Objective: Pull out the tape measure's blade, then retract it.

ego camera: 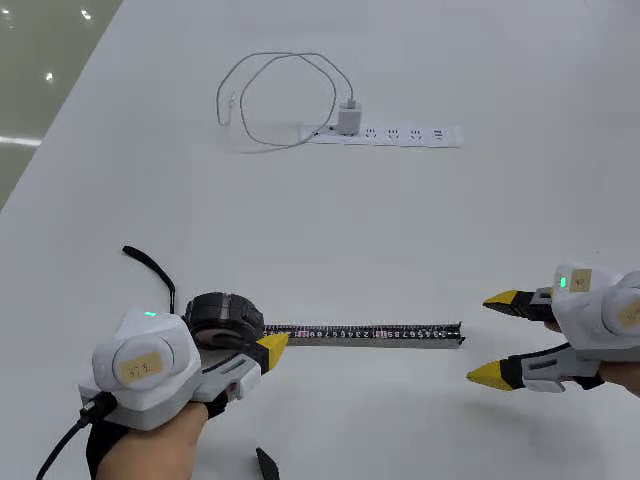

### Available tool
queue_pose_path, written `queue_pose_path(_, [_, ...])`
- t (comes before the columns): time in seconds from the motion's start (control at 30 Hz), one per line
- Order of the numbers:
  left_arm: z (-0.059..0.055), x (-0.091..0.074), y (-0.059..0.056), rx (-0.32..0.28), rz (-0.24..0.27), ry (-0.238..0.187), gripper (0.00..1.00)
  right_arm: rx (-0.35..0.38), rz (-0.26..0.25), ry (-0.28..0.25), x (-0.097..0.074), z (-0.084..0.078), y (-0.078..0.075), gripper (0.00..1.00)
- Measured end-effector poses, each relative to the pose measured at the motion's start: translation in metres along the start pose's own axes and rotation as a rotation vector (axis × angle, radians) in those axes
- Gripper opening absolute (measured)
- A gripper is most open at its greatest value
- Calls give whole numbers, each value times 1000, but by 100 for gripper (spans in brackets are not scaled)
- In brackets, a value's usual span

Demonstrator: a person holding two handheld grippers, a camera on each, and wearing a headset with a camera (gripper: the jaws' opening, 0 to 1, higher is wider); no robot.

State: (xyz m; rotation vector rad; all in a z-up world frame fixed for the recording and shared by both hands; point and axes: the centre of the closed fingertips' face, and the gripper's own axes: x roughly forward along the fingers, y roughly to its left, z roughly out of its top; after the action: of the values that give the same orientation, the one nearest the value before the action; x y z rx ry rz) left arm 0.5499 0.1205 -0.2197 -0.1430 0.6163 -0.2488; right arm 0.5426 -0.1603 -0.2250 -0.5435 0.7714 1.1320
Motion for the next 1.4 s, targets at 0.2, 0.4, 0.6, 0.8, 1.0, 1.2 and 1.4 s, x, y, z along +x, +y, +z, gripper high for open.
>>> queue_pose_path(0.2, [0,2,3,-9,29,4,75,-34,28,29,6,1,-4,52])
queue_pose_path(0.4, [0,4,3,-3,69,14,76,-53,61,45,11,1,-6,47])
queue_pose_path(0.6, [0,6,7,-15,98,21,72,-63,96,61,15,-2,-5,40])
queue_pose_path(0.8, [0,8,10,-21,116,26,69,-81,115,74,18,-3,-5,34])
queue_pose_path(1.0, [-1,10,14,-38,130,29,67,-106,134,91,22,-5,-6,30])
queue_pose_path(1.2, [-2,12,17,-47,141,29,63,-125,145,109,25,-7,-7,27])
queue_pose_path(1.4, [-2,13,20,-60,149,29,61,-146,157,124,27,-9,-6,25])
